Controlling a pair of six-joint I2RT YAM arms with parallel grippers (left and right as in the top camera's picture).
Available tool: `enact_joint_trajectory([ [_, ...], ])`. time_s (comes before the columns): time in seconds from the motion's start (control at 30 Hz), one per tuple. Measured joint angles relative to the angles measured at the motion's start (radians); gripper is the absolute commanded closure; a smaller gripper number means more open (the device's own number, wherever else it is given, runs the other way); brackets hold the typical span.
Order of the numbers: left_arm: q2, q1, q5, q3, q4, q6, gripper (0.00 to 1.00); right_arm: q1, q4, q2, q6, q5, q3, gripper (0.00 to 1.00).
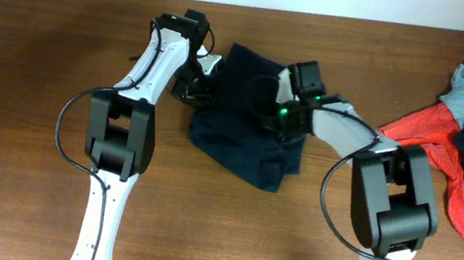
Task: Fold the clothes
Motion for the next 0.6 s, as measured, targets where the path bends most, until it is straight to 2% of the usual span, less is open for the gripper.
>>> enact_joint_trajectory([
  [0.1, 0.010, 0.006, 0.000, 0.001, -0.029, 0.007, 0.76, -0.065, -0.129, -0.006, 0.060, -0.010, 0.012, 0.96],
  [0.17, 0.011, 0.019, -0.001, 0.001, -0.046, 0.009, 0.76, -0.105, -0.163, -0.008, 0.052, -0.034, 0.013, 0.94],
  [0.23, 0.013, 0.056, -0.002, 0.001, -0.072, 0.008, 0.75, -0.148, -0.170, -0.008, -0.024, -0.093, 0.013, 0.94],
  [0.3, 0.014, 0.082, 0.021, 0.001, -0.074, 0.022, 0.71, -0.164, -0.190, -0.008, -0.112, -0.148, 0.013, 0.94],
  [0.43, 0.026, 0.117, 0.196, 0.000, -0.047, 0.111, 0.56, -0.164, -0.277, -0.073, -0.306, -0.212, 0.003, 0.92],
  [0.5, 0.030, 0.108, 0.267, 0.000, -0.005, 0.143, 0.41, -0.164, -0.283, -0.145, -0.357, -0.220, -0.002, 0.89],
  [0.6, 0.030, 0.082, 0.364, 0.000, 0.058, 0.167, 0.20, -0.164, -0.280, -0.337, -0.404, -0.206, -0.004, 0.73],
])
